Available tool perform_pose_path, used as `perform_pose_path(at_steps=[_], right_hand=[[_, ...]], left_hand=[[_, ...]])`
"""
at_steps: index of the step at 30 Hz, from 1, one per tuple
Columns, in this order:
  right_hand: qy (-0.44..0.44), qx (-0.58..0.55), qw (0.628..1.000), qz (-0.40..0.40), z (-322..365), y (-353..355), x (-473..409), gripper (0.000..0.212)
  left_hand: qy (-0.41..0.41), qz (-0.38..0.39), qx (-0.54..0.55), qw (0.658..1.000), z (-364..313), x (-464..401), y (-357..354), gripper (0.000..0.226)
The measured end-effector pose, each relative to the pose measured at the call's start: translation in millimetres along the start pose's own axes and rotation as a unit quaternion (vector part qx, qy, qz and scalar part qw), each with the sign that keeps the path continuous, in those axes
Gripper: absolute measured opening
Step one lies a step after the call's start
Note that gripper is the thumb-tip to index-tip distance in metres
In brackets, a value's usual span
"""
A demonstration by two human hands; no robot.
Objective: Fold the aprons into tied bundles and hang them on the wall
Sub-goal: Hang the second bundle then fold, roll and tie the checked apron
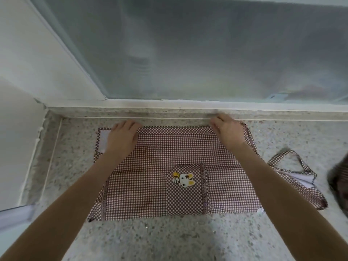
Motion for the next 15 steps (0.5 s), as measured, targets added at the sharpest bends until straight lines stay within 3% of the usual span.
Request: perform_pose_path(at_steps=[3, 5, 7, 9, 11, 15], right_hand=[[-0.003, 0.011, 0.996, 0.084, 23, -14, -14, 0.022], [0.007, 0.066, 0.982, 0.176, 30, -35, -16, 0.030], [0.009, 0.089, 0.974, 0.208, 32, -43, -17, 0.030], [-0.002, 0.079, 0.981, 0.176, 28, -37, -19, 0.030], [-0.038, 0.029, 0.994, 0.096, 18, -18, -22, 0.028], [-0.198, -0.058, 0.976, -0.075, -29, 30, -18, 0.020]], left_hand=[[-0.047, 0.019, 0.018, 0.999, -35, 0, -11, 0.034], [-0.030, 0.074, 0.035, 0.996, -47, 1, -28, 0.044], [-0.002, 0.118, 0.040, 0.992, -49, 1, -45, 0.056], [0.020, 0.132, 0.040, 0.990, -47, -1, -51, 0.061], [0.032, 0.133, 0.045, 0.990, -44, -1, -54, 0.063], [0.032, 0.122, 0.050, 0.991, -41, 0, -54, 0.063]])
Point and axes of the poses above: each hand's wrist, its own x-axis away from the middle knuckle, its own y-axis out of the back of the hand, z = x × y, the point moved 10 cm from there along -x, towards the middle knuckle, and after that the axes turned 7 degrees about x, right-handed, at the moved point
